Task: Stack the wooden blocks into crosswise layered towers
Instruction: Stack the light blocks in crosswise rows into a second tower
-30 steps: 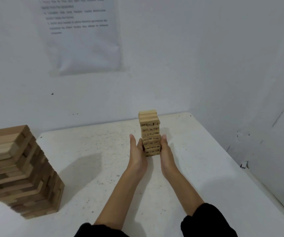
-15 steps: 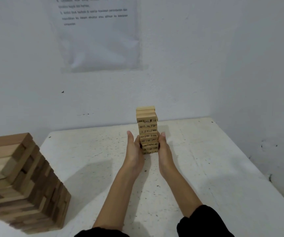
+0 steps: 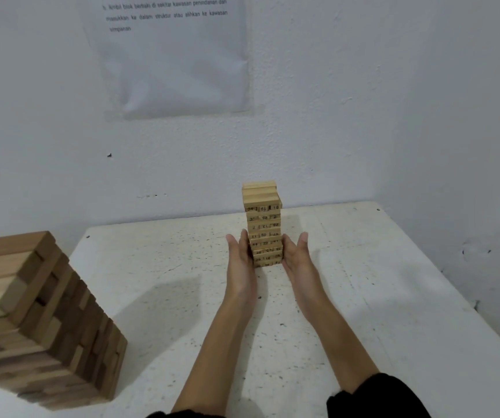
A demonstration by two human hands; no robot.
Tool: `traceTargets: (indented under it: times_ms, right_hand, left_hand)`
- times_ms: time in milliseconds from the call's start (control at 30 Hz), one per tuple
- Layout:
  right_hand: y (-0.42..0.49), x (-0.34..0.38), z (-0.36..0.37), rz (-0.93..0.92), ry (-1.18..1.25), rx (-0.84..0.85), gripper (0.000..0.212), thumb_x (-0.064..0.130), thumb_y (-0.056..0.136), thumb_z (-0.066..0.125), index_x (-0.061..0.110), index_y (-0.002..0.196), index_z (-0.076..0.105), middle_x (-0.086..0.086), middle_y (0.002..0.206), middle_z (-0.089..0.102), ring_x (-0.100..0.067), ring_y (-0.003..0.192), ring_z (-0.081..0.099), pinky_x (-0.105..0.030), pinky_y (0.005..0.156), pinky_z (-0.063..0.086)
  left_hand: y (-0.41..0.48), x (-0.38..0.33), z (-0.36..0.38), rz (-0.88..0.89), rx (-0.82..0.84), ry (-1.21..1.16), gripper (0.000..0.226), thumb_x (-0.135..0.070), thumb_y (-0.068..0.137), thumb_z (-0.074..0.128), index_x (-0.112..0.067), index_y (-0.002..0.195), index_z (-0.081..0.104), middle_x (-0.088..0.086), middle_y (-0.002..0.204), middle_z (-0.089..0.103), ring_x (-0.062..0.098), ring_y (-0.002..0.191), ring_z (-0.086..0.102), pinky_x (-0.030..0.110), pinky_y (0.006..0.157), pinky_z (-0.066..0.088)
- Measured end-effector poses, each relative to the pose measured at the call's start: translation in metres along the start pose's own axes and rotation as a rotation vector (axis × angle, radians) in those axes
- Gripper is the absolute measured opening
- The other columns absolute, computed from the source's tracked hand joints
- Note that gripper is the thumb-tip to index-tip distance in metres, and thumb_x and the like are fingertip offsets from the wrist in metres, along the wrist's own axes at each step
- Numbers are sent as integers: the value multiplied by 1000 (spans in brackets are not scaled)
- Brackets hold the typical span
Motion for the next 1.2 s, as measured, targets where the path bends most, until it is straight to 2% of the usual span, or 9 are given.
traceTargets:
  times_ms: [67,267,500,633,867,1000,1033,1100,1200]
  right_hand:
    - [-1,-1,3,0,14,7,46,53,94,7,45,100,51,36,96,55,24,93,48,-14,96,26]
    - [-2,-5,8,6,33,-5,50,75,70,16,55,109,39,23,128,42,-4,133,27,-36,117,12]
    - [2,-11,7,10,-13,-22,79,73,74,13,37,142,29,9,150,32,-9,140,22,-39,118,11]
    - [1,-10,6,11,2,-40,69,73,73,14,44,133,31,9,147,35,-9,139,24,-37,117,13]
    - [-2,-10,5,27,-30,-56,78,69,76,13,32,143,30,7,149,34,-10,139,25,-34,116,15]
    - [-4,0,0,-31,-34,-105,40,56,91,13,48,110,47,22,118,53,-4,121,41,-26,108,24]
    - [-3,2,-5,-52,-34,-123,42,57,90,16,46,118,45,20,122,53,-5,123,42,-28,110,25]
    - [2,5,-18,-84,-37,-159,67,62,83,24,31,141,34,8,142,43,-10,132,37,-35,114,24]
    - [10,5,-29,-83,-6,-180,77,64,80,25,24,146,28,4,151,31,-10,139,26,-36,116,17]
  left_hand:
    - [1,1,1,0,2,20,68,-59,96,3,-23,149,27,2,147,42,14,138,32,38,119,13]
    - [-2,-4,7,44,-14,125,68,-58,95,1,-25,147,29,-2,143,46,11,134,37,31,115,20]
    - [1,-3,6,45,-18,136,71,-61,92,3,-25,149,24,-1,147,42,12,137,33,34,118,16]
    - [2,-4,7,39,-11,128,71,-61,92,2,-25,150,22,-1,148,40,12,138,33,34,118,16]
    - [2,-5,6,50,3,150,71,-58,93,-1,-22,150,20,1,148,40,13,138,33,34,117,17]
    - [0,-11,5,50,19,190,91,-76,82,9,-16,147,30,5,145,44,15,135,38,35,117,20]
    - [-2,-15,4,46,24,200,94,-80,80,14,-16,145,32,3,148,40,14,136,35,37,118,18]
    - [-3,-21,-2,75,-6,214,63,-66,93,16,-25,138,32,-10,145,31,5,134,28,29,116,15]
    - [1,-25,-16,105,-50,207,69,-57,94,14,-16,150,16,-10,154,19,7,141,17,27,113,11]
Point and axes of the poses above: each hand's wrist, its own y-axis towards the middle knuckle, its own z-axis out of the palm, x = y × z, the point moved 8 cm from there along y, towards the middle knuckle
